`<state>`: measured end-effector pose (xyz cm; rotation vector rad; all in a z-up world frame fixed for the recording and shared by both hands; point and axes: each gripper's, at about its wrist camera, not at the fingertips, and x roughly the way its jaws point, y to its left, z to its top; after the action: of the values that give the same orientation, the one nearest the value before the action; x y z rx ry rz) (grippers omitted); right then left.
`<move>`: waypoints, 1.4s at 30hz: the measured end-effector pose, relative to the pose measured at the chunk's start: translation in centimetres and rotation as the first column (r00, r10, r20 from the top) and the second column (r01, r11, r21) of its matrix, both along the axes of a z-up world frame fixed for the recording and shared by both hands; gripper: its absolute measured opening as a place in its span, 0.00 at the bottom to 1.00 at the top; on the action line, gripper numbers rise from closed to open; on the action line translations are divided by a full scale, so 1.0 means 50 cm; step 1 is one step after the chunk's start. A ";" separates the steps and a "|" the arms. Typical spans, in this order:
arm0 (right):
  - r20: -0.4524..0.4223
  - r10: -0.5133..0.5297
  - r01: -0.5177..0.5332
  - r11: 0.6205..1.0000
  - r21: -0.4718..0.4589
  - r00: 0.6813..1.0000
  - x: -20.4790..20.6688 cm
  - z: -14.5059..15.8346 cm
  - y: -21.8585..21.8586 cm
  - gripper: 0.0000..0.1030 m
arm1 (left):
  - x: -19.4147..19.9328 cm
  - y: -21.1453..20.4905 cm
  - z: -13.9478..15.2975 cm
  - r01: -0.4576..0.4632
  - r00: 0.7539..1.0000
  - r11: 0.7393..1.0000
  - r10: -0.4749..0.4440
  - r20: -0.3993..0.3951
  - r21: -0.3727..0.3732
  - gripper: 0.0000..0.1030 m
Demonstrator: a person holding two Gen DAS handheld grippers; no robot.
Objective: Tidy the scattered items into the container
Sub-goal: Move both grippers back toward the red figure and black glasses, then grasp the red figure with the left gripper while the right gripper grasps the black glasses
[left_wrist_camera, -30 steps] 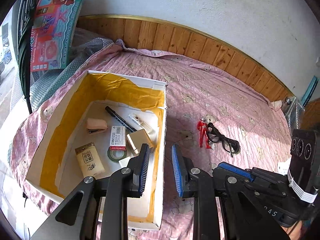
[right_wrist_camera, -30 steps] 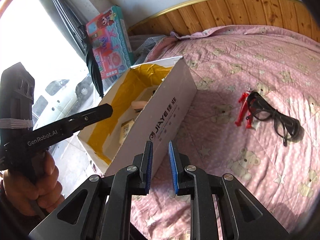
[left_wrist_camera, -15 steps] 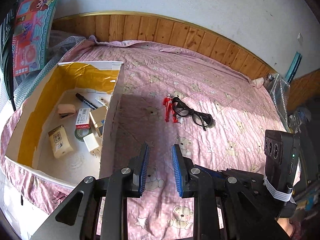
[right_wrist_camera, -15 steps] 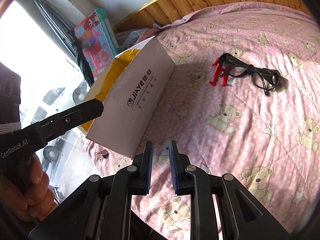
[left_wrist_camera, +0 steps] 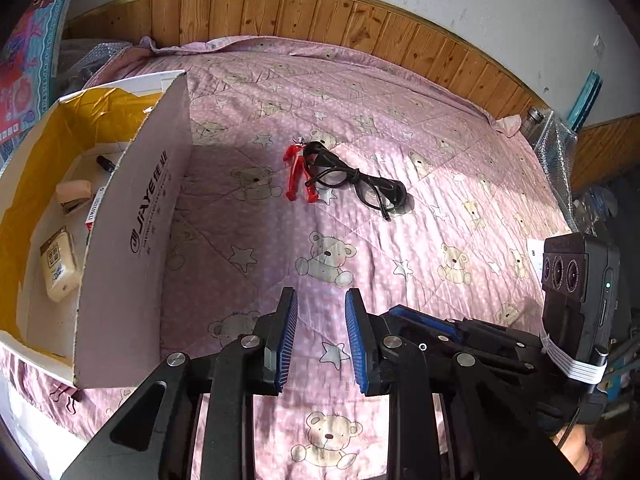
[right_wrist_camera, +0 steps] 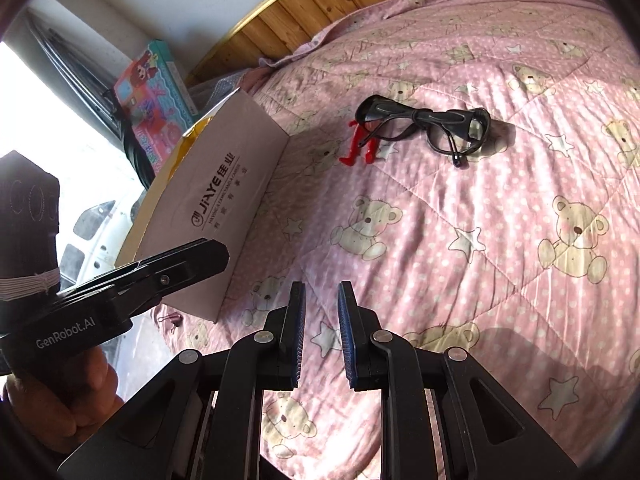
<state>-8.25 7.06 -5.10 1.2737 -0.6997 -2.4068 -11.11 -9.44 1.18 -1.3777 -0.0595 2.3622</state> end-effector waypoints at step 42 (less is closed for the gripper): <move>0.096 -0.009 -0.019 0.959 0.281 0.995 -0.369 -0.056 0.163 0.22 | -0.387 0.118 -0.186 -0.071 0.991 0.997 0.071 0.114 -0.011 0.37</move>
<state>-26.71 15.23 -7.88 1.5066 -0.3845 -2.5224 -30.47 -3.55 -8.10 -1.5367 -0.1351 2.3405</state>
